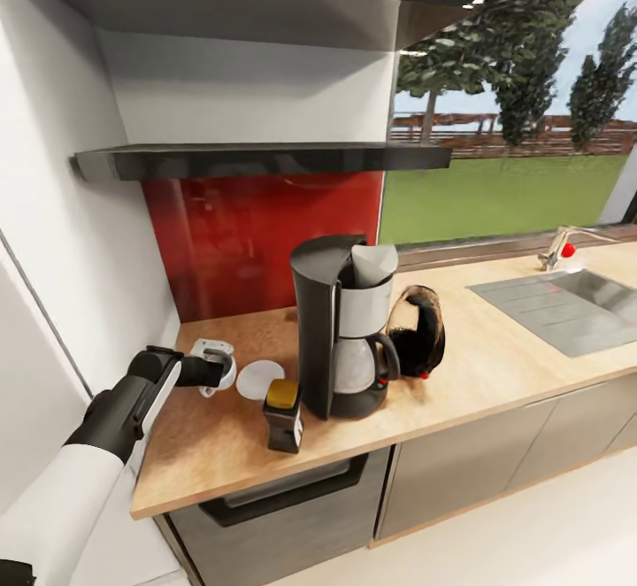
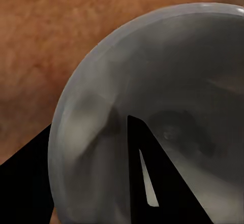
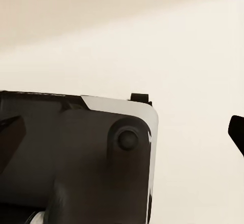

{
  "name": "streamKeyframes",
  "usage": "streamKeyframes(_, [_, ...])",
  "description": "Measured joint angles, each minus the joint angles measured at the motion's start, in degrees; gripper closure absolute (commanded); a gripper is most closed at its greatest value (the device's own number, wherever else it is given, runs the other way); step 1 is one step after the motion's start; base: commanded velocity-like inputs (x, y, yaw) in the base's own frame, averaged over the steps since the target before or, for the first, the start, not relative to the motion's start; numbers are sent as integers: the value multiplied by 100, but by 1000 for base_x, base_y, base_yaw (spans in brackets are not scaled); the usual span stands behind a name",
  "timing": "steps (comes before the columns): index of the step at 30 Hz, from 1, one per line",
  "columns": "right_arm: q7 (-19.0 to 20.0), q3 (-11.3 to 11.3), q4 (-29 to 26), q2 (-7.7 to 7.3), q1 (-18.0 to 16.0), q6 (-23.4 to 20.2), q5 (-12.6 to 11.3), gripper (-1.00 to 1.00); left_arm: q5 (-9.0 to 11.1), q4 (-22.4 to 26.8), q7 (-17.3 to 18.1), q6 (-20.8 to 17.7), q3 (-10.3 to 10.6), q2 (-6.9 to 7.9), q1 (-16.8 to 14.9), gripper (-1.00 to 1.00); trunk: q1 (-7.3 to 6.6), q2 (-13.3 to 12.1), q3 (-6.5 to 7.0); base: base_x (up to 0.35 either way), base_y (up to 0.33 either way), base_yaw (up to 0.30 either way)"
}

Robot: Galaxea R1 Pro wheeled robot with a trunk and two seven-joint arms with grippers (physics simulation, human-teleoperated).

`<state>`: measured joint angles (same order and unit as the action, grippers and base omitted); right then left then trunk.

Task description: Set up a coffee station on the kitchen countertop: keep the coffee maker on the countertop, move the bottle of coffee from the kitchen shelf to the counter next to the coffee maker, place a paper coffee filter on top of the coffee maker, put the saucer next to the coffee maker with the coffee cup on the saucer, and place the electric kettle next to the coffee maker.

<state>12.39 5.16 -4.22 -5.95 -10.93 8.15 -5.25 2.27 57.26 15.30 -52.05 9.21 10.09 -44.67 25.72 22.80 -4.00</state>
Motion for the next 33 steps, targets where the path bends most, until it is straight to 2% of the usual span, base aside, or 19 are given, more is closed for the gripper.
streamKeyframes(6, [0, 0, 3, 0, 0, 0, 0, -100, -1, -46, 0, 0, 5, -4, 0, 100, 1, 0, 0, 226, 0, 0])
streamKeyframes(14, [0, -8, 3, 0, 0, -7, 0, -100, 7, -61, 6, 0, 14, -4, 7, 100, 2, -1, 0, 26, 0, -1])
streamKeyframes(24, [0, 0, 1, 0, 1, -9, 0, -100, 13, -65, 9, 2, 12, 22, 7, 100, 2, -1, 0, 1, 0, -190])
streamKeyframes(33, [0, 0, 3, 7, 0, -9, 0, -100, 15, -74, 11, -7, 14, 31, 9, 100, 0, 0, 0, 117, 0, -25])
